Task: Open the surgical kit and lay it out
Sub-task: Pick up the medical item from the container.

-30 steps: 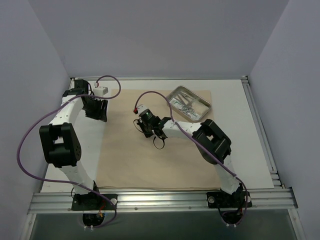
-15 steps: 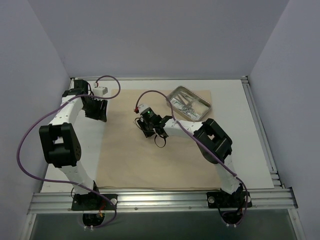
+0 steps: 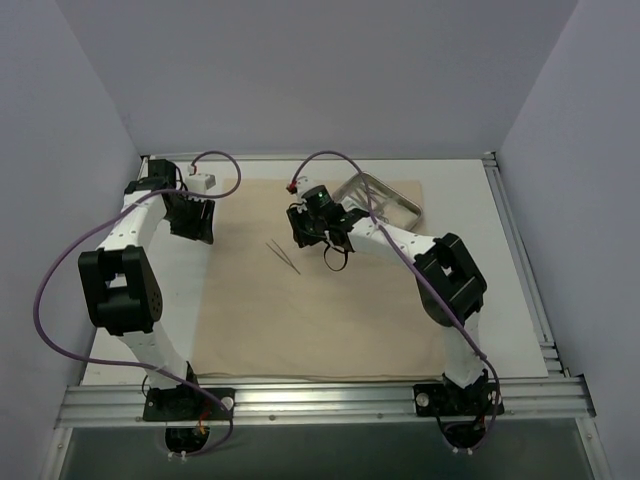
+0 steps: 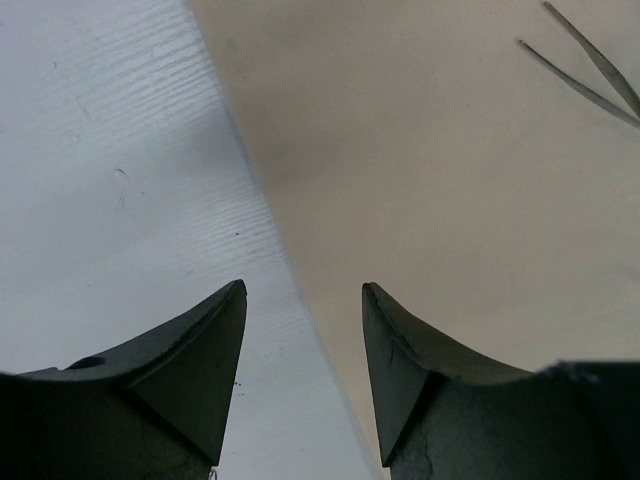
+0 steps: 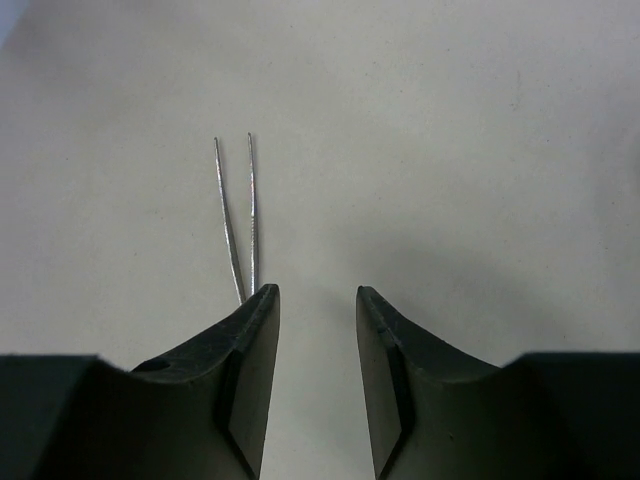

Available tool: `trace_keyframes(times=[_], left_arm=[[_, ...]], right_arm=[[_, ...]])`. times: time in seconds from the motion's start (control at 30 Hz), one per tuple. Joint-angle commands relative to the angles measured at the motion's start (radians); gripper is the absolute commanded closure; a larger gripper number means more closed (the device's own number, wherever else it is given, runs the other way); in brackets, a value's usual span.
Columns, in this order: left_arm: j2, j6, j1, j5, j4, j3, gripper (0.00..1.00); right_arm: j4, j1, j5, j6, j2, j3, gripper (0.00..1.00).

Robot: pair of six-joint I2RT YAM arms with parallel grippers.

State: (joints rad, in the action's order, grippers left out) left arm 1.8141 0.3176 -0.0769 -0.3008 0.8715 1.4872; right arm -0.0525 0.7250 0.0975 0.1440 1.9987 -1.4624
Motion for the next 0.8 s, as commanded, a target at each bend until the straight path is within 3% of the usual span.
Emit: trace_keyframes(times=[0.0,0.17,0.37,0.77], left_arm=[[-0.036,0.003,-0.008,-0.02,-0.017,0.004,0.41],[-0.036,0.001,-0.008,-0.018,-0.014,0.004,0.41],[-0.033,0.0,-0.008,-0.004,-0.009,0.005,0.41],[0.016,-0.003,-0.008,0.005,0.02,0.067,0.41]], right_arm=[[0.003,-0.034,0.013,0.025,-0.078,-0.006,0.67],[0.116,-0.171,-0.004,-0.078,-0.078,-0.114,0.67],[0.193,-0.338,-0.001,-0.184,0.027,-0.259,0.88],[0.286,-0.441,-0.01,-0.316,0.29,-0.527,0.83]])
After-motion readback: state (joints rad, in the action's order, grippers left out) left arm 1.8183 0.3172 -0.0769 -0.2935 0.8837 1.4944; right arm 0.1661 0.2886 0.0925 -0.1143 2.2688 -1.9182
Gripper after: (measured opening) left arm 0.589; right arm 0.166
